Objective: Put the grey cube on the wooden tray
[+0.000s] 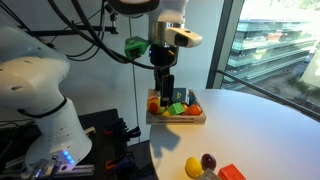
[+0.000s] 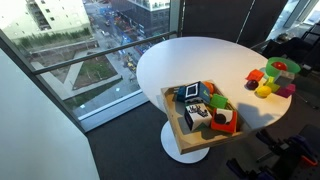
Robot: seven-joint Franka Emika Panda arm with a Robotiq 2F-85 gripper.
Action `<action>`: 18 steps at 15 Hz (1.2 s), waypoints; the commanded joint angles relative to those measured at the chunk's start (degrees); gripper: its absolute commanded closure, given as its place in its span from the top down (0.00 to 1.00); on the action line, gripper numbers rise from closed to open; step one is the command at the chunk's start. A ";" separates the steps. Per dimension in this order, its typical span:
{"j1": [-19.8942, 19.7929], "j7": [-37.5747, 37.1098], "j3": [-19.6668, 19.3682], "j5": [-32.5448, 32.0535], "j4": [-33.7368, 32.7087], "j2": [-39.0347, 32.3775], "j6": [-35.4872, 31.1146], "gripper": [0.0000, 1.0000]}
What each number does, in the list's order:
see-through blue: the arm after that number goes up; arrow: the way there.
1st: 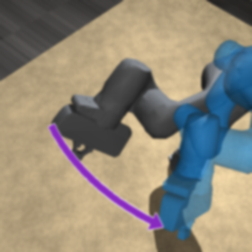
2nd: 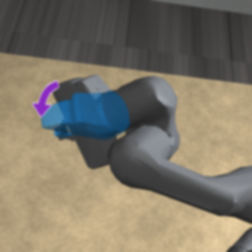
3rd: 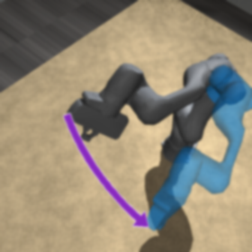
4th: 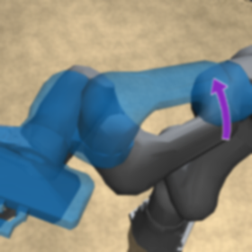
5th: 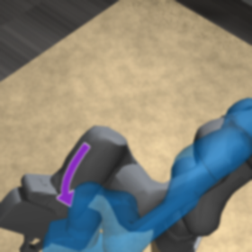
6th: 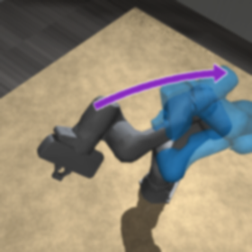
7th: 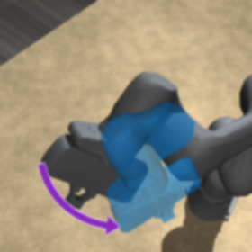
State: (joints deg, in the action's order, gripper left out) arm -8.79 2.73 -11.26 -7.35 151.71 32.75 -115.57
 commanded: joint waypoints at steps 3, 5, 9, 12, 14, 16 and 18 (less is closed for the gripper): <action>-1.31 0.38 0.35 0.44 -0.06 -1.22 -0.38 1.00; -1.32 0.38 0.34 0.45 -0.06 -1.35 -0.39 1.00; -1.32 0.38 0.34 0.45 -0.07 -1.35 -0.39 1.00; -1.32 0.92 0.00 0.54 -0.46 -1.70 -0.26 1.00; -1.38 1.76 -0.50 0.41 -0.96 -2.55 -0.59 1.00; -1.50 2.20 -0.82 0.22 -1.42 -3.59 -1.06 1.00; -1.61 2.85 -1.24 0.22 -1.93 -4.73 -1.55 1.00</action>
State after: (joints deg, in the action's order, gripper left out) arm -9.48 2.98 -11.85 -7.34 151.51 30.46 -116.20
